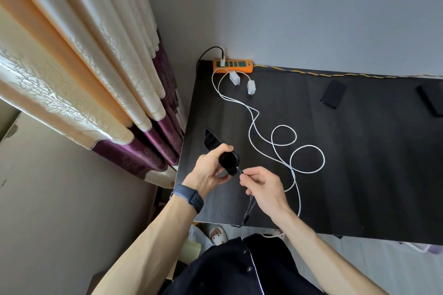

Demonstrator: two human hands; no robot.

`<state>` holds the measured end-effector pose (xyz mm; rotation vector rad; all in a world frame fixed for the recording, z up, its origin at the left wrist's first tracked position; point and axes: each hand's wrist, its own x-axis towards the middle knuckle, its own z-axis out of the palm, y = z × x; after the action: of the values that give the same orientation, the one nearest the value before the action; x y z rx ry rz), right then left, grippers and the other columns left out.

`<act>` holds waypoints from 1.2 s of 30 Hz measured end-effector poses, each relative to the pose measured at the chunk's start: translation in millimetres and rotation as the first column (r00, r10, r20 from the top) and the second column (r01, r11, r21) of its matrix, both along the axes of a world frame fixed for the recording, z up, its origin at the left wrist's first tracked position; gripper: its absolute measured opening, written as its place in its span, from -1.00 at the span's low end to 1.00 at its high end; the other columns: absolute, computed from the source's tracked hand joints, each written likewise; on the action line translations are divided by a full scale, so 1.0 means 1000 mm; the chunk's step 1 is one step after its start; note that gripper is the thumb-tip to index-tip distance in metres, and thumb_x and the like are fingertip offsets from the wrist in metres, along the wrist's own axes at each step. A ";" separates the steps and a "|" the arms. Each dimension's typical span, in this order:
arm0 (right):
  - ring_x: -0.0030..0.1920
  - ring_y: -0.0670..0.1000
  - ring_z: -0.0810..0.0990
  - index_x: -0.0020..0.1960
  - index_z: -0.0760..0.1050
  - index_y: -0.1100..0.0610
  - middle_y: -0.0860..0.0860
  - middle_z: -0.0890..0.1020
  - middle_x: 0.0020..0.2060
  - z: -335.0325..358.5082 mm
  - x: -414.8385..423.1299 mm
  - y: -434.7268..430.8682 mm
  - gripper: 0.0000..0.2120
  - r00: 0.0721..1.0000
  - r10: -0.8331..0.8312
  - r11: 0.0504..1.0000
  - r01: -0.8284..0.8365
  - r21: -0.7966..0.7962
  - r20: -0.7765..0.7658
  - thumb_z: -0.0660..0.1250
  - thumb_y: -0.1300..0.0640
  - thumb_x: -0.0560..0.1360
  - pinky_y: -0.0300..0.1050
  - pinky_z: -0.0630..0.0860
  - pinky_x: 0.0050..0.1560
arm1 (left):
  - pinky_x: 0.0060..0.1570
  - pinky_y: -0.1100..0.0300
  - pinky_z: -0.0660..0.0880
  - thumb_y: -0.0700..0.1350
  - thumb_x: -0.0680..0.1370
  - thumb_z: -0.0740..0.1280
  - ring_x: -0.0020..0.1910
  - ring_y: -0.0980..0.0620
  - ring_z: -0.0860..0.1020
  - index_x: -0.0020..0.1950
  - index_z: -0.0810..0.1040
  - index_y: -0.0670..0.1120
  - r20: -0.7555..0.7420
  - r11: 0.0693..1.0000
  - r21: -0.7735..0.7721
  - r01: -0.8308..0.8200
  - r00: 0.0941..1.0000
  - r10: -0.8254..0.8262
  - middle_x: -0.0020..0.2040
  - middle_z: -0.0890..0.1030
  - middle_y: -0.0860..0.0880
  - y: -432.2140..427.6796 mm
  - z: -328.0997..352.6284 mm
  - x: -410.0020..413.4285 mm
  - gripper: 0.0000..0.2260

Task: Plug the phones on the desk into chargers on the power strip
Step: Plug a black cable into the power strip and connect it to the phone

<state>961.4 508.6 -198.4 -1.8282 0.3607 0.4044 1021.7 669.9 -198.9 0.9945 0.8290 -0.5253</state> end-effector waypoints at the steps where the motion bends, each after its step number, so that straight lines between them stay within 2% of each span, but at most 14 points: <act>1: -0.33 -0.12 0.65 -0.04 0.65 0.02 -0.04 0.74 -0.23 0.001 0.000 0.000 -0.94 1.000 -0.008 1.000 0.008 -0.022 0.007 0.47 0.09 0.50 -0.15 0.63 -0.09 | -0.16 0.02 0.57 -0.14 0.31 0.55 -0.12 -0.02 0.57 -0.07 0.55 -0.12 0.006 1.000 0.006 0.006 1.000 -0.006 -0.26 0.60 -0.07 0.000 0.000 -0.001 -0.72; 4: -0.37 -0.16 0.64 -0.13 0.66 0.03 -0.06 0.73 -0.27 0.005 0.000 0.001 -0.98 0.999 -0.037 0.998 0.039 -0.056 0.032 0.49 0.10 0.47 -0.19 0.61 -0.14 | -0.19 0.06 0.57 -0.13 0.33 0.54 -0.16 0.00 0.56 -0.02 0.54 -0.12 0.019 1.000 0.030 0.005 1.000 -0.005 -0.24 0.59 -0.08 -0.002 -0.002 -0.004 -0.70; 7: -0.33 -0.13 0.67 -0.13 0.67 0.03 -0.07 0.72 -0.28 0.005 -0.001 0.005 -0.98 0.996 -0.068 0.995 0.072 -0.072 0.051 0.49 0.09 0.47 -0.17 0.63 -0.15 | -0.19 0.07 0.58 -0.12 0.34 0.54 -0.19 0.02 0.59 0.01 0.54 -0.12 0.041 0.999 0.040 -0.016 0.999 0.014 -0.20 0.61 -0.08 -0.006 -0.003 -0.007 -0.69; 10: -0.32 -0.13 0.67 -0.13 0.67 0.02 -0.10 0.72 -0.30 0.003 -0.001 0.007 -0.99 0.992 -0.102 0.991 0.108 -0.084 0.069 0.49 0.10 0.47 -0.22 0.62 -0.21 | -0.26 0.12 0.57 -0.12 0.37 0.53 -0.31 0.09 0.58 -0.03 0.55 -0.12 0.074 0.998 0.059 -0.023 0.997 0.019 -0.24 0.60 -0.04 -0.010 -0.003 -0.009 -0.75; 13: -0.33 -0.14 0.67 -0.13 0.68 0.03 -0.10 0.72 -0.31 0.002 0.000 0.008 -0.99 0.992 -0.105 0.991 0.110 -0.075 0.069 0.50 0.12 0.47 -0.30 0.58 -0.26 | -0.30 0.14 0.56 -0.13 0.38 0.52 -0.21 0.02 0.59 -0.03 0.56 -0.12 0.102 0.997 0.080 -0.021 0.995 0.013 -0.18 0.61 -0.07 -0.010 -0.002 -0.010 -0.76; 15: -0.33 -0.14 0.66 -0.13 0.69 0.04 -0.09 0.72 -0.30 0.000 -0.001 0.011 -0.99 0.993 -0.106 0.992 0.110 -0.069 0.055 0.50 0.12 0.46 -0.33 0.55 -0.26 | -0.33 0.16 0.53 -0.15 0.38 0.51 -0.22 0.01 0.60 -0.03 0.57 -0.12 0.114 0.993 0.115 -0.019 0.994 0.006 -0.19 0.61 -0.07 -0.009 -0.002 -0.009 -0.77; 20: -0.30 -0.13 0.66 -0.08 0.68 0.06 -0.06 0.73 -0.26 -0.008 -0.006 0.030 -0.98 0.987 -0.157 0.988 0.157 0.001 0.039 0.49 0.13 0.49 -0.32 0.55 -0.24 | -0.22 0.09 0.47 -0.12 0.35 0.52 -0.30 0.04 0.59 0.10 0.60 -0.17 0.122 0.970 0.244 -0.015 0.992 -0.015 -0.22 0.63 -0.04 -0.003 0.000 -0.005 -0.64; 23: -0.26 -0.11 0.67 -0.08 0.67 0.04 -0.06 0.73 -0.24 -0.009 -0.007 0.040 -0.98 0.982 -0.186 0.982 0.185 0.024 0.040 0.48 0.13 0.50 -0.30 0.58 -0.21 | -0.21 0.05 0.46 -0.09 0.34 0.52 -0.27 0.01 0.58 0.14 0.60 -0.20 0.113 0.967 0.253 -0.031 0.994 0.002 -0.22 0.63 -0.04 0.002 -0.002 -0.006 -0.58; 27: -0.27 -0.09 0.69 -0.09 0.67 0.05 -0.06 0.73 -0.27 -0.014 -0.002 0.041 -0.98 0.993 -0.109 0.994 0.109 -0.009 0.041 0.48 0.11 0.49 -0.24 0.60 -0.15 | -0.22 0.11 0.52 -0.09 0.35 0.52 -0.25 0.02 0.60 0.10 0.61 -0.19 0.100 0.958 0.286 -0.035 0.995 0.006 -0.21 0.64 -0.04 0.010 -0.008 -0.007 -0.63; 29: -0.24 -0.14 0.70 -0.08 0.68 0.04 -0.08 0.73 -0.28 -0.019 0.006 0.037 -0.94 0.997 0.064 0.996 -0.066 -0.060 -0.032 0.49 0.07 0.47 -0.27 0.58 -0.10 | -0.22 0.11 0.53 -0.06 0.31 0.54 -0.24 0.02 0.62 0.07 0.61 -0.15 0.079 0.930 0.365 0.048 0.993 -0.082 -0.19 0.66 -0.03 0.018 -0.016 -0.004 -0.62; 31: -0.13 -0.19 0.68 -0.03 0.69 -0.01 -0.12 0.73 -0.22 -0.027 0.014 0.029 -0.88 0.950 0.279 0.944 -0.298 -0.145 -0.138 0.49 0.00 0.45 -0.30 0.55 -0.02 | -0.14 0.11 0.63 0.05 0.16 0.57 -0.12 -0.02 0.66 0.06 0.59 -0.06 0.024 0.847 0.504 0.172 0.977 -0.212 -0.09 0.69 -0.04 0.024 -0.026 0.002 -0.49; 33: 0.01 -0.15 0.67 0.05 0.67 -0.01 -0.12 0.72 -0.07 -0.038 0.017 0.019 -0.81 0.901 0.390 0.875 -0.427 -0.228 -0.188 0.45 -0.03 0.47 -0.24 0.55 0.11 | 0.05 0.04 0.62 0.18 0.04 0.53 0.08 -0.09 0.60 0.13 0.54 0.00 -0.122 0.649 0.681 0.339 0.926 -0.356 0.06 0.62 -0.08 0.029 -0.038 0.005 -0.31; 36: 0.23 0.04 0.56 0.22 0.56 0.01 -0.03 0.63 0.17 -0.057 0.017 0.003 -0.70 0.852 0.466 0.725 -0.523 -0.448 -0.240 0.34 -0.07 0.53 -0.10 0.44 0.26 | 0.31 0.00 0.42 0.19 0.17 0.50 0.30 -0.22 0.41 0.40 0.32 -0.09 -0.306 0.334 0.793 0.510 0.806 -0.506 0.28 0.41 -0.18 0.026 -0.046 0.014 -0.13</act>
<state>978.2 511.5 -255.8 -2.4265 0.0297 0.8524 1035.2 695.8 -245.1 2.2641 0.7550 -0.6578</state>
